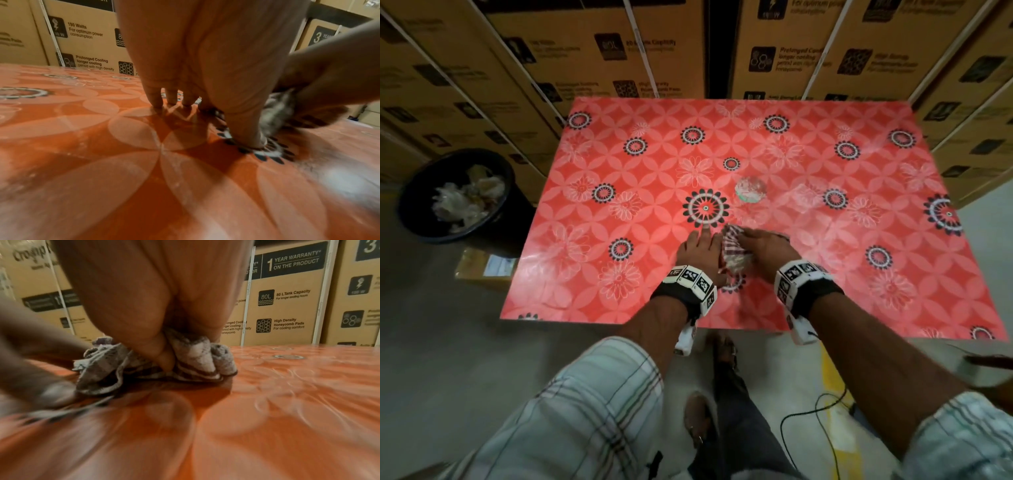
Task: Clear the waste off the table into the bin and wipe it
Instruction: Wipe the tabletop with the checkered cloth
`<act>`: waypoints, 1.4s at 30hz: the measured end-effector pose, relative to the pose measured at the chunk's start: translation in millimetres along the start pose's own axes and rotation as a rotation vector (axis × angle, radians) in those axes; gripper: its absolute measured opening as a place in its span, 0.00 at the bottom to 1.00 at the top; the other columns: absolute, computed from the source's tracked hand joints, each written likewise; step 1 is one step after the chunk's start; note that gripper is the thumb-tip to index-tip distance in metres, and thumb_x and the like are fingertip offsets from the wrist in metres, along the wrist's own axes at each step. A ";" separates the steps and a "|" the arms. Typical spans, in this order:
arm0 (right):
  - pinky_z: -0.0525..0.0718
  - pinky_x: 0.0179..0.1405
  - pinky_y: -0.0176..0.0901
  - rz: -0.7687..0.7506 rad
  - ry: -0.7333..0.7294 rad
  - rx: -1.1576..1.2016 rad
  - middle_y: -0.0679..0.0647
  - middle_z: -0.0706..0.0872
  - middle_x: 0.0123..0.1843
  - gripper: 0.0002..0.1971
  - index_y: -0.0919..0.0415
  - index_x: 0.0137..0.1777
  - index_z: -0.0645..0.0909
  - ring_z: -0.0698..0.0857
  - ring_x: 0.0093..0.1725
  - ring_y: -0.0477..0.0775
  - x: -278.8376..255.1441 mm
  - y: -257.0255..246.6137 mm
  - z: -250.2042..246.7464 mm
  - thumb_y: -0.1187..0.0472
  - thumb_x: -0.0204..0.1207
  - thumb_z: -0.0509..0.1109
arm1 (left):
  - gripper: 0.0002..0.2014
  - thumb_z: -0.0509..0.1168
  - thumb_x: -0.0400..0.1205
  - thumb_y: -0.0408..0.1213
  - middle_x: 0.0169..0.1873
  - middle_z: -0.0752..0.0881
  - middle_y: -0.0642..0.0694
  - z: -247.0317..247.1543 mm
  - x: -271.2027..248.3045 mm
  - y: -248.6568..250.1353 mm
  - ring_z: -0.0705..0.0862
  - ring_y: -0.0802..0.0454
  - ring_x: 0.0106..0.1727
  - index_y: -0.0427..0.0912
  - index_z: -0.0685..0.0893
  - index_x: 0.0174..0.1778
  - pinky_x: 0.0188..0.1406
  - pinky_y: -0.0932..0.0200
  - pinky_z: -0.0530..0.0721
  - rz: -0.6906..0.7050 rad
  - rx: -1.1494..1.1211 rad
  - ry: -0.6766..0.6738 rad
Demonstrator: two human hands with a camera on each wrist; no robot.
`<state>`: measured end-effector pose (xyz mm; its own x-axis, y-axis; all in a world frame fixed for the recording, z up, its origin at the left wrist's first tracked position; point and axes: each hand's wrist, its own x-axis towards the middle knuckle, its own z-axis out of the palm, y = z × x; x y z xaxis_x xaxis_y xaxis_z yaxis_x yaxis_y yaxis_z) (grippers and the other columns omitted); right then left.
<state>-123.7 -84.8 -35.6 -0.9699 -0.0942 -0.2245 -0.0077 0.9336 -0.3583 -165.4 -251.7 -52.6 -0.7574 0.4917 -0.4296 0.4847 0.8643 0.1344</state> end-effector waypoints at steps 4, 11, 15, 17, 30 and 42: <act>0.73 0.73 0.57 -0.051 0.092 0.006 0.64 0.75 0.75 0.29 0.60 0.73 0.76 0.76 0.71 0.66 -62.9 -14.6 34.0 0.65 0.69 0.75 | 0.47 0.68 0.78 0.54 0.86 0.45 0.38 12.1 -12.8 0.6 0.50 0.34 0.85 0.43 0.47 0.86 0.80 0.37 0.59 0.032 0.069 0.041; 0.58 0.81 0.53 0.094 -0.006 -0.085 0.59 0.61 0.83 0.33 0.56 0.81 0.62 0.63 0.80 0.62 -33.6 -17.4 13.5 0.62 0.77 0.68 | 0.59 0.72 0.70 0.65 0.85 0.41 0.40 22.7 -27.6 -0.4 0.44 0.35 0.85 0.45 0.42 0.86 0.81 0.36 0.52 0.035 0.037 -0.016; 0.60 0.80 0.53 0.125 -0.020 -0.086 0.58 0.61 0.83 0.29 0.55 0.81 0.62 0.63 0.80 0.62 -29.8 -22.6 7.2 0.64 0.81 0.63 | 0.56 0.70 0.73 0.64 0.86 0.40 0.41 27.0 -32.5 3.5 0.44 0.36 0.86 0.45 0.43 0.86 0.81 0.37 0.54 -0.004 0.044 0.000; 0.63 0.78 0.52 0.068 0.033 -0.061 0.59 0.67 0.81 0.29 0.55 0.78 0.68 0.68 0.77 0.62 -48.9 -24.7 16.7 0.62 0.77 0.68 | 0.53 0.68 0.75 0.63 0.86 0.43 0.42 28.5 -32.5 5.5 0.46 0.37 0.85 0.46 0.44 0.86 0.80 0.37 0.56 -0.018 0.030 0.026; 0.62 0.78 0.49 -0.011 -0.011 -0.158 0.59 0.64 0.81 0.31 0.57 0.80 0.63 0.65 0.78 0.60 -85.0 -29.6 36.1 0.60 0.78 0.67 | 0.40 0.60 0.83 0.55 0.86 0.46 0.40 48.5 -74.8 23.7 0.47 0.34 0.85 0.47 0.48 0.86 0.80 0.34 0.55 -0.096 -0.068 0.062; 0.59 0.80 0.47 -0.010 0.038 -0.118 0.57 0.65 0.81 0.34 0.58 0.80 0.65 0.63 0.80 0.58 -133.3 -45.8 60.5 0.75 0.72 0.63 | 0.35 0.54 0.85 0.41 0.86 0.43 0.39 73.0 -96.2 32.0 0.46 0.34 0.85 0.49 0.42 0.86 0.82 0.36 0.52 -0.135 -0.015 0.121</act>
<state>20.6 -135.9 -44.0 -0.9781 -0.0926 -0.1862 -0.0439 0.9672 -0.2503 -45.1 -279.1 -72.1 -0.8630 0.3792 -0.3339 0.3690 0.9244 0.0961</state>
